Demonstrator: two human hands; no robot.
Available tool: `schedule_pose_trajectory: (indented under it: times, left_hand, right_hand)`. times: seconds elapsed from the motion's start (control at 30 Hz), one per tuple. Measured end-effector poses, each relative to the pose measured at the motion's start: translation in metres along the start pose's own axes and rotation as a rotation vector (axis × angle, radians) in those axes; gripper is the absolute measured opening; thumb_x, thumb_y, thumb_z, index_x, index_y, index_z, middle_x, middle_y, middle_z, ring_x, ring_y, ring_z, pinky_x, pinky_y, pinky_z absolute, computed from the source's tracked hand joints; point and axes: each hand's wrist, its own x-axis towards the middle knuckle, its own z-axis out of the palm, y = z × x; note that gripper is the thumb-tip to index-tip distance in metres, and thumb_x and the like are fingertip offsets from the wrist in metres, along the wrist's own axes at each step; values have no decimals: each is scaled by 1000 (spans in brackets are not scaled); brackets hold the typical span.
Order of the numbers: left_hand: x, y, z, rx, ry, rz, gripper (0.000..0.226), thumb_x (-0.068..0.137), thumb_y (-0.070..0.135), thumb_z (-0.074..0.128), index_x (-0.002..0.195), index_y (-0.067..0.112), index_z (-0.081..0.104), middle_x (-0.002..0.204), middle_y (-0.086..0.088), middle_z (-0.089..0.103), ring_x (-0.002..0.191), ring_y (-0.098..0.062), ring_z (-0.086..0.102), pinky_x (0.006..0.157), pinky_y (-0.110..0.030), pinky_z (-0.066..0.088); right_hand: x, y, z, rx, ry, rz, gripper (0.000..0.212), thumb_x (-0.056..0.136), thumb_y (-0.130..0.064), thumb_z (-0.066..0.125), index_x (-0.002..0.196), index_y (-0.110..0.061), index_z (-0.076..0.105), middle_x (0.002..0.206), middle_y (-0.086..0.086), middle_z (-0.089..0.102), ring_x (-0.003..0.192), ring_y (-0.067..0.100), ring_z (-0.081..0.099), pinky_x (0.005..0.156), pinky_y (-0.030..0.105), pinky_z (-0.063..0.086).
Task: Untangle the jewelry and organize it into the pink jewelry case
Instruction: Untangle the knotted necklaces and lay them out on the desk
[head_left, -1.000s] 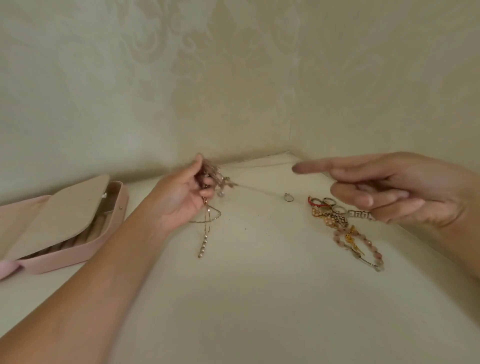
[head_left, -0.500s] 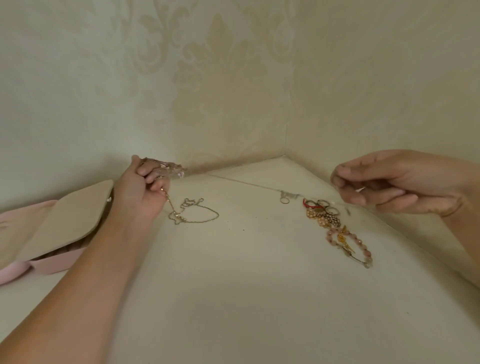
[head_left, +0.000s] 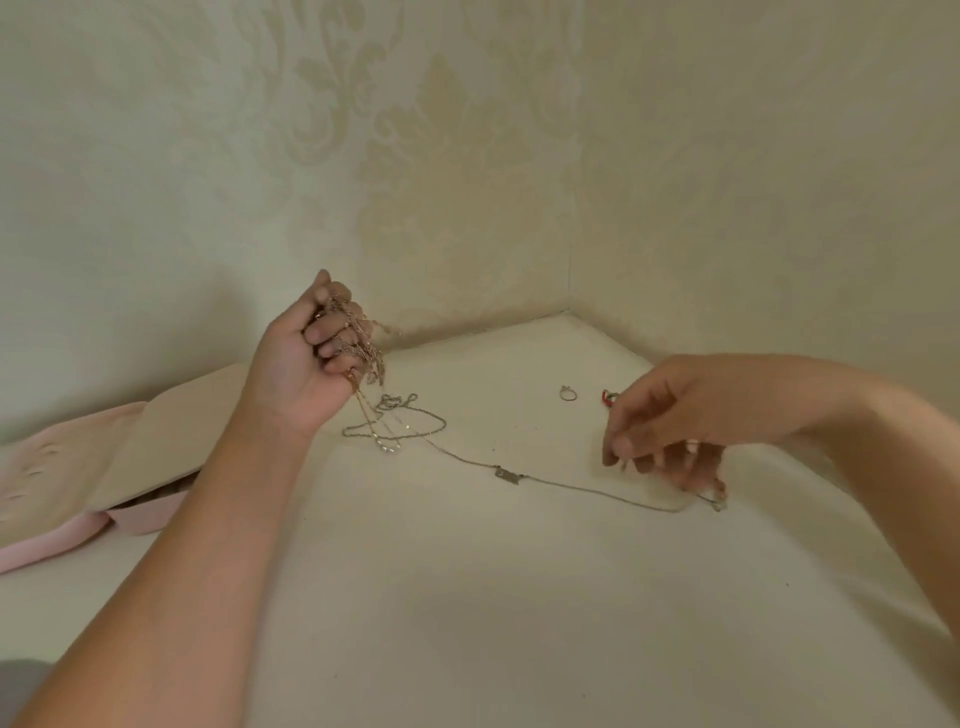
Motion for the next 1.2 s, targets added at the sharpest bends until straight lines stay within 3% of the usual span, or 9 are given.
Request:
schedule_pose_trajectory:
  times: [0.13, 0.3, 0.4, 0.5, 0.63, 0.73, 0.83, 1.07, 1.2]
  left_hand:
    - [-7, -8, 16, 115, -192, -79, 17, 66, 32, 78, 65, 25, 63, 40, 9, 21, 45, -4, 14, 31, -13, 21]
    - [-13, -20, 26, 205, -345, -223, 14, 70, 33, 78, 78, 24, 71, 44, 11, 17, 42, -4, 14, 34, -11, 21]
    - [-13, -22, 24, 220, -413, -280, 23, 75, 31, 73, 97, 24, 74, 46, 13, 19, 40, -3, 16, 35, -12, 15]
    - [-12, -21, 22, 251, -436, -324, 31, 73, 29, 77, 104, 27, 72, 44, 13, 20, 39, -2, 14, 35, -12, 15]
    - [-7, -25, 19, 265, -333, -277, 35, 64, 26, 84, 98, 25, 73, 39, 14, 34, 37, -2, 16, 34, -12, 17]
    - [-3, -23, 14, 279, -215, -265, 32, 60, 21, 86, 85, 21, 66, 44, 12, 37, 36, 1, 28, 32, -12, 22]
    - [-3, -24, 17, 498, -107, -309, 9, 79, 16, 63, 84, 18, 56, 43, 11, 31, 35, 0, 24, 34, -14, 12]
    - [-4, -27, 20, 915, 213, -196, 41, 95, 30, 57, 60, 18, 37, 45, 6, 22, 37, -10, 19, 38, -19, 13]
    - [-6, -26, 21, 1013, 161, -285, 39, 95, 38, 55, 63, 19, 43, 45, 6, 35, 38, -11, 37, 39, -18, 29]
  right_hand:
    - [16, -21, 22, -249, 348, -117, 15, 80, -43, 72, 93, -36, 74, 98, -14, 68, 93, 6, 64, 87, 31, 52]
    - [46, -61, 58, 343, 213, -352, 25, 82, -27, 74, 106, -22, 71, 105, -6, 72, 100, 0, 64, 91, 19, 49]
    - [58, -64, 61, 548, 141, -374, 16, 86, -19, 70, 98, -9, 68, 90, 5, 72, 88, 12, 67, 97, 29, 50]
    - [59, -61, 58, 782, 66, -353, 3, 91, -8, 62, 90, -8, 65, 71, 1, 63, 55, 10, 57, 68, 22, 56]
    - [53, -56, 53, 677, 213, -356, 9, 91, -8, 60, 86, -11, 67, 60, -6, 48, 44, 4, 27, 43, 15, 25]
    - [47, -47, 45, 723, 336, -359, 13, 88, -7, 61, 82, -14, 70, 60, -7, 48, 44, 4, 25, 41, 15, 20]
    - [44, -39, 36, 825, 424, -329, 11, 85, -8, 64, 77, -13, 69, 58, -9, 48, 41, 4, 22, 38, 15, 17]
    - [42, -34, 39, 1001, 86, -444, 12, 74, -15, 63, 63, -18, 67, 72, -7, 56, 56, 8, 31, 47, 18, 23]
    - [46, -35, 41, 1100, 82, -465, 14, 79, -17, 57, 68, -15, 67, 73, -2, 60, 51, 6, 32, 45, 17, 22]
